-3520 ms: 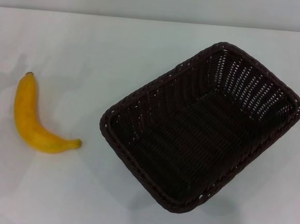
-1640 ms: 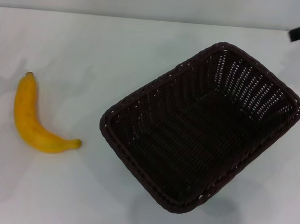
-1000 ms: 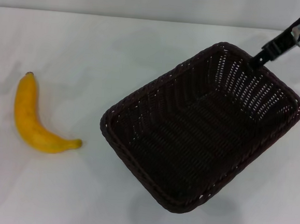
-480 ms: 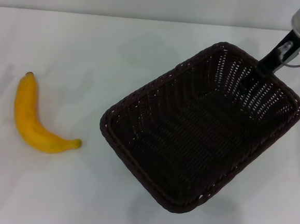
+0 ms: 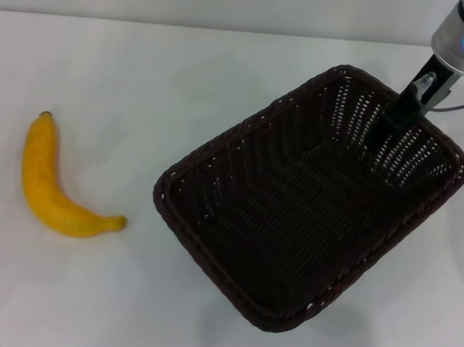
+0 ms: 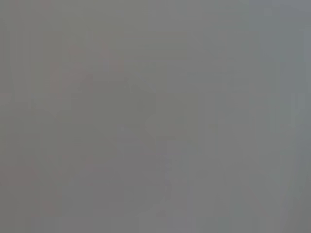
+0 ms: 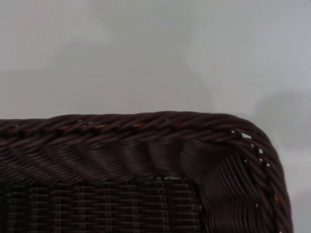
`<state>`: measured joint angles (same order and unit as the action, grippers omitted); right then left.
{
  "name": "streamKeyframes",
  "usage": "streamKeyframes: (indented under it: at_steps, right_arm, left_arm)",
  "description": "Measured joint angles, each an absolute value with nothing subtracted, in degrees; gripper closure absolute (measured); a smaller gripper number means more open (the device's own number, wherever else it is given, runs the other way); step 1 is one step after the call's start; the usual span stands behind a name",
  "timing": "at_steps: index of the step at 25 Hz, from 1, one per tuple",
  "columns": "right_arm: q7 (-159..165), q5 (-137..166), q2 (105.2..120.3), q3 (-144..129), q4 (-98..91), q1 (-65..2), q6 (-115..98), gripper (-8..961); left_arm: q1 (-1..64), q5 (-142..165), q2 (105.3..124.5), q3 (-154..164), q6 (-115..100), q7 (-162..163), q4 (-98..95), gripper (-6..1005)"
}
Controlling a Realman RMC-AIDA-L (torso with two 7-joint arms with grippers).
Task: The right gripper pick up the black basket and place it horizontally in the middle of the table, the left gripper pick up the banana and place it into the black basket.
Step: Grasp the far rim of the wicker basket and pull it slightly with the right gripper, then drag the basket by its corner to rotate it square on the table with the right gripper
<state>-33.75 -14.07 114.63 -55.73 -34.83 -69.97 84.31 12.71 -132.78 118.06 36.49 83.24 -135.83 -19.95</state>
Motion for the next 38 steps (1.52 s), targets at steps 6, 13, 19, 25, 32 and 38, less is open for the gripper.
streamKeyframes:
  at_steps: [6, 13, 19, 25, 32, 38]
  right_arm:
    - [-31.14, -14.06, 115.04, -55.72, -35.24, -70.19, 84.29, 413]
    - [-27.79, -14.01, 115.05, -57.41, -35.37, -70.22, 83.81, 636]
    - [-18.41, -13.38, 114.14, -58.63, -35.58, -69.62, 83.49, 754]
    - [-13.11, -14.32, 113.41, -49.47, -41.09, -64.67, 88.92, 786]
    - [-11.47, -24.98, 115.29, -45.38, -51.97, -52.76, 91.91, 796]
    - [-7.81, -31.07, 114.96, -48.63, -57.87, -45.82, 91.36, 803]
  left_arm:
    - [12.65, -132.79, 118.00, 36.31, 83.33, -138.43, -19.95, 136]
    - [12.64, -132.82, 118.09, 33.41, 83.44, -141.12, -19.95, 136]
    - [12.91, -133.51, 117.43, 33.31, 83.47, -143.72, -19.95, 136]
    - [13.73, -133.54, 116.42, 33.30, 83.09, -145.18, -19.70, 136]
    - [14.84, -133.25, 115.14, 33.49, 82.69, -145.78, -19.01, 137]
    - [15.67, -133.08, 114.23, 33.84, 82.69, -145.81, -18.47, 137]
